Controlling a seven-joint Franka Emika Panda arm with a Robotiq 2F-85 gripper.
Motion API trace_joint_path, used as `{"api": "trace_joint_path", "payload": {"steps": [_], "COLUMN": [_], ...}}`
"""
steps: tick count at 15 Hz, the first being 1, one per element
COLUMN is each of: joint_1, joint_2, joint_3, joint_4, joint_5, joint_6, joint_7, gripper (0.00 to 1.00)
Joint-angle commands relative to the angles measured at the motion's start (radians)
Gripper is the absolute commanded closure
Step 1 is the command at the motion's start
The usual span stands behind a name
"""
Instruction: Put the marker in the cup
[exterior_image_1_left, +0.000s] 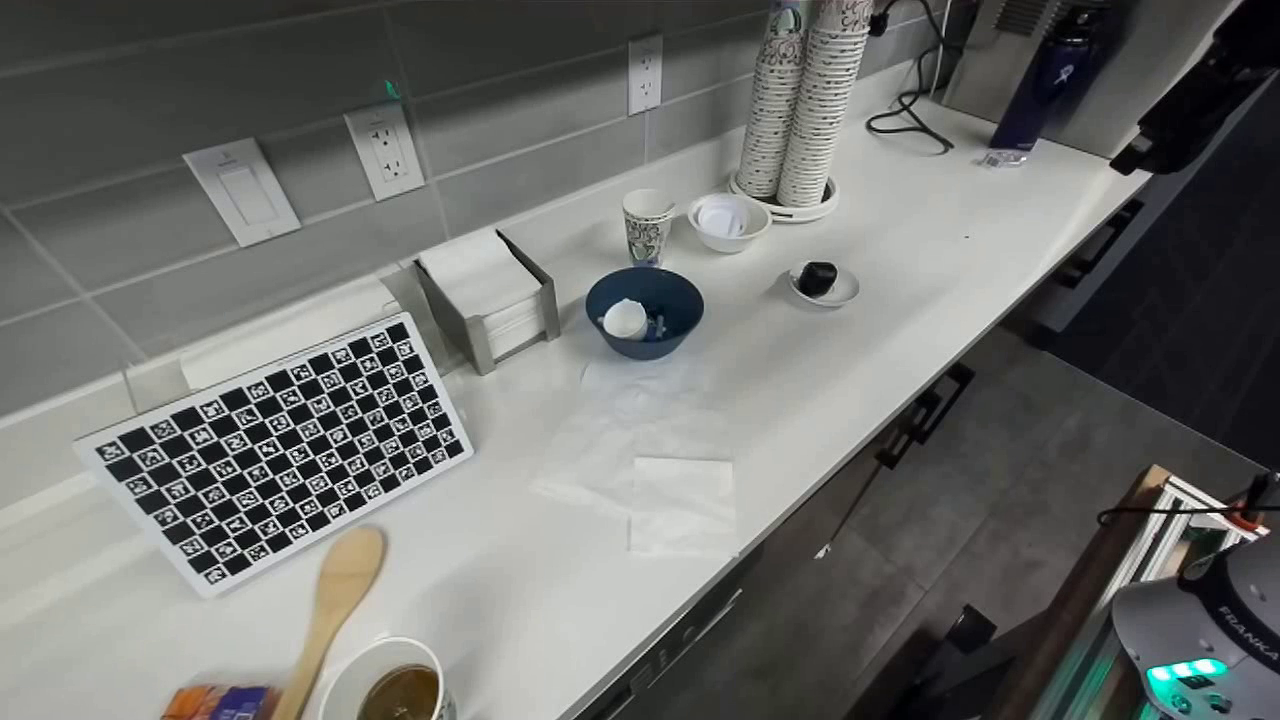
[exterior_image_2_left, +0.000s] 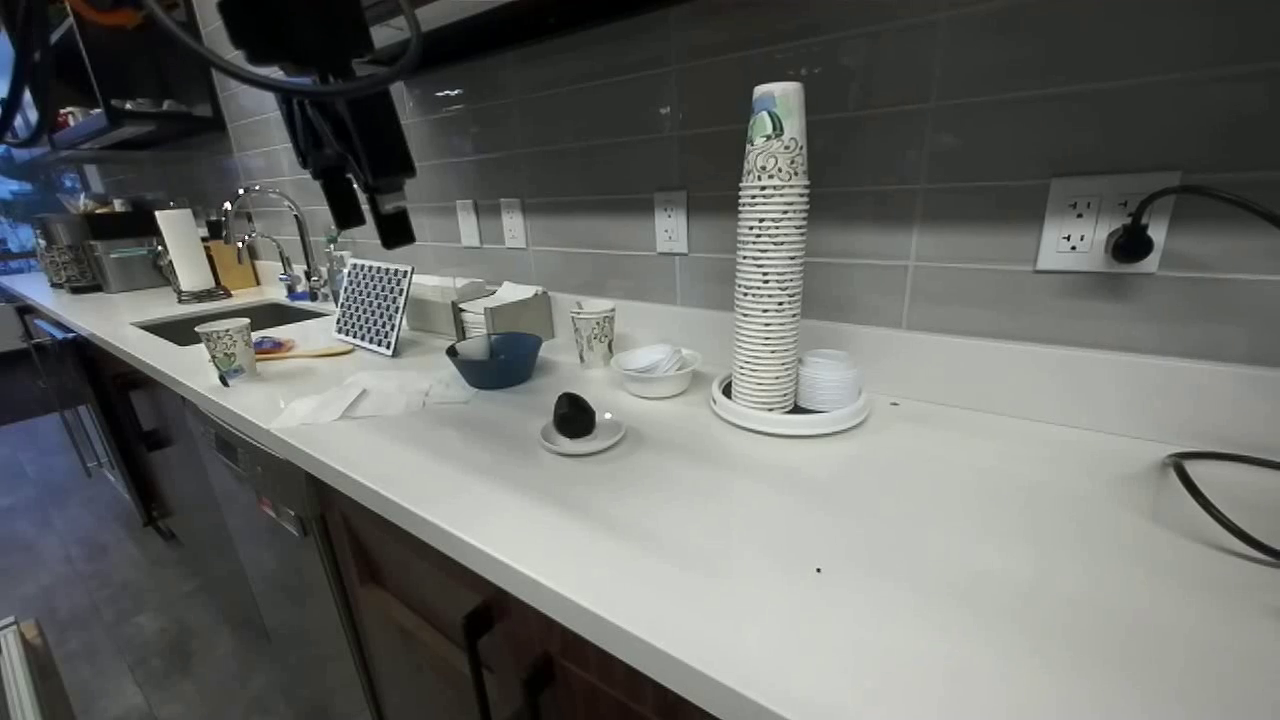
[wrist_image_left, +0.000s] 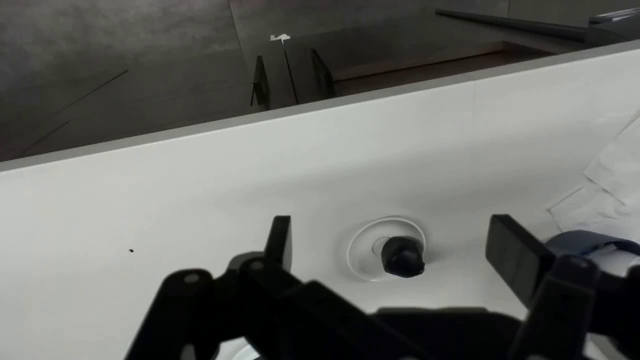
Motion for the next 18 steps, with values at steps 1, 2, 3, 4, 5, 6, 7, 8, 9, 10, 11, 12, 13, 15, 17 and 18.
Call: {"api": "trace_joint_path", "payload": {"steps": [1, 2, 3, 4, 5, 6, 7, 8, 9, 10, 11, 12, 13, 15, 17, 18], "joint_1": [0.018, 0.033, 0.051, 0.067, 0.09, 0.111, 0.127, 0.141, 0.149, 0.151, 0.146, 0.141, 0.141, 0.17, 0.173, 0.171], "joint_2": [-0.006, -0.008, -0.003, 0.01, 0.032, 0.061, 0.093, 0.144, 0.201, 0.254, 0.305, 0.364, 0.409, 0.335, 0.396, 0.408], "joint_3": [0.09, 0.123, 0.163, 0.203, 0.253, 0.296, 0.339, 0.385, 0.43, 0.467, 0.505, 0.53, 0.546, 0.52, 0.521, 0.52], "joint_4": [-0.052, -0.066, -0.082, -0.092, -0.097, -0.099, -0.099, -0.077, -0.051, -0.032, -0.007, 0.024, 0.054, -0.012, 0.027, 0.037], "joint_5": [0.046, 0.072, 0.103, 0.13, 0.162, 0.195, 0.224, 0.247, 0.251, 0.242, 0.218, 0.197, 0.173, 0.192, 0.189, 0.188], "joint_6": [0.054, 0.066, 0.104, 0.142, 0.184, 0.241, 0.311, 0.371, 0.428, 0.487, 0.528, 0.545, 0.538, 0.535, 0.539, 0.539], "joint_7": [0.098, 0.138, 0.189, 0.244, 0.312, 0.378, 0.445, 0.522, 0.586, 0.641, 0.697, 0.738, 0.75, 0.723, 0.73, 0.73], "gripper": [0.0, 0.0, 0.0, 0.0, 0.0, 0.0, 0.0, 0.0, 0.0, 0.0, 0.0, 0.0, 0.0, 0.0, 0.0, 0.0]}}
